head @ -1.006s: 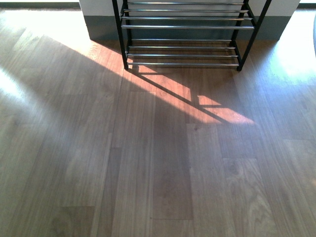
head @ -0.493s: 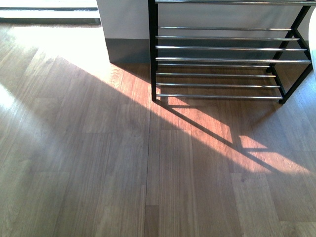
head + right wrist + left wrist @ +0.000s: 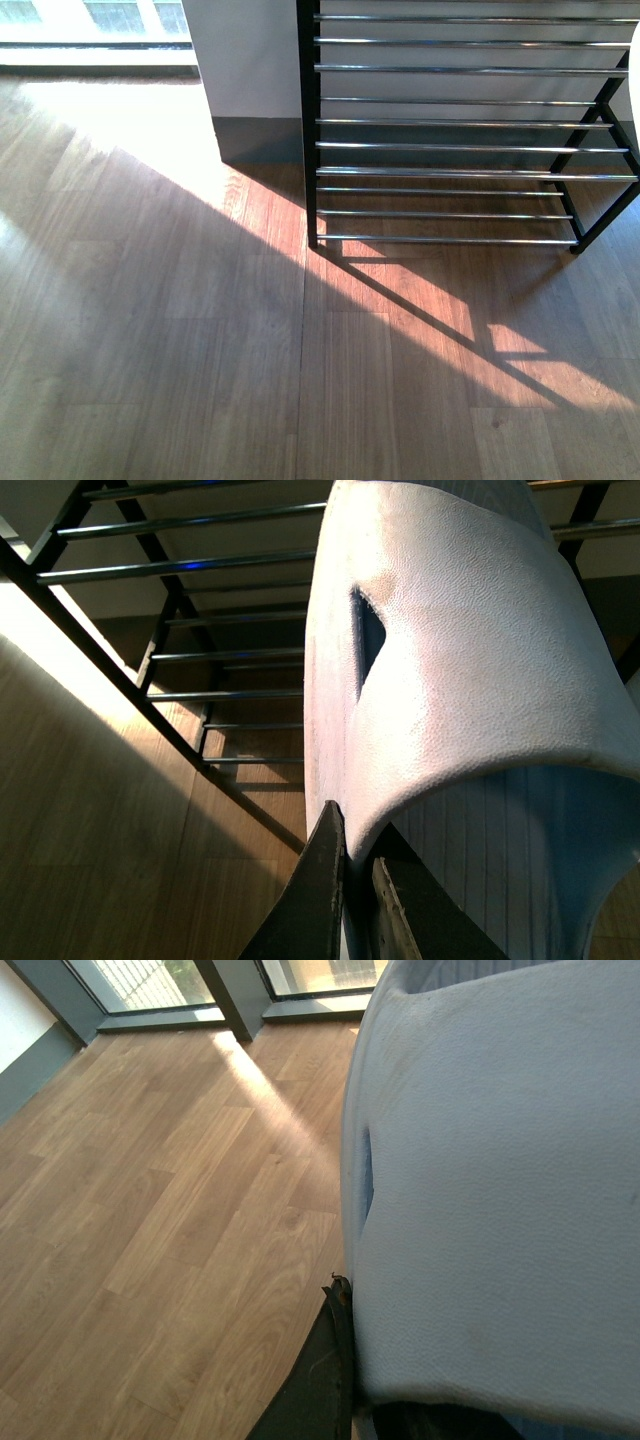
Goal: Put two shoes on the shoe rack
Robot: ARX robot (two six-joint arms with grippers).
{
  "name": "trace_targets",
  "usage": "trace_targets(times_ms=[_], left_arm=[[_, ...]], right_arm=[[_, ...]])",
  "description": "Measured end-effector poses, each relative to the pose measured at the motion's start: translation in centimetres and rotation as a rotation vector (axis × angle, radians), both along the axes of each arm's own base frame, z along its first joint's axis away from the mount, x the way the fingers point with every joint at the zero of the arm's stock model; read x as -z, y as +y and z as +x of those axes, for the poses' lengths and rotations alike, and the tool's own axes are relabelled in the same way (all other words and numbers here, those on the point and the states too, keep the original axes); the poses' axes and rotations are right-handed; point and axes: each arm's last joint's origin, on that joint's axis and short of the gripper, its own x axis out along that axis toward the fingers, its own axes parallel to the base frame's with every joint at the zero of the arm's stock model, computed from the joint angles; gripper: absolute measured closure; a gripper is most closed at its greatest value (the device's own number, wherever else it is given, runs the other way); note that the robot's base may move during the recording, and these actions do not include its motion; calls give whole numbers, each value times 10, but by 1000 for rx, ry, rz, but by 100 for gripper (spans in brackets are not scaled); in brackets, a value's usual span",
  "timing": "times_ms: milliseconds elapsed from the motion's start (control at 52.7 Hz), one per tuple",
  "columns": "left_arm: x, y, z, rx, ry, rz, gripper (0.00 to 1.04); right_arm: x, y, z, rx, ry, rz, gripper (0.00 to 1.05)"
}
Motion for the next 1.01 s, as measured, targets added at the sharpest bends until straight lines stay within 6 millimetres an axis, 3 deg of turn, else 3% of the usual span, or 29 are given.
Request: trace_targets(times_ms=[1006], left_arm=[[0,0,0,-1,0,1,103]], right_arm=[[1,1,1,-42,-53,-1,103]])
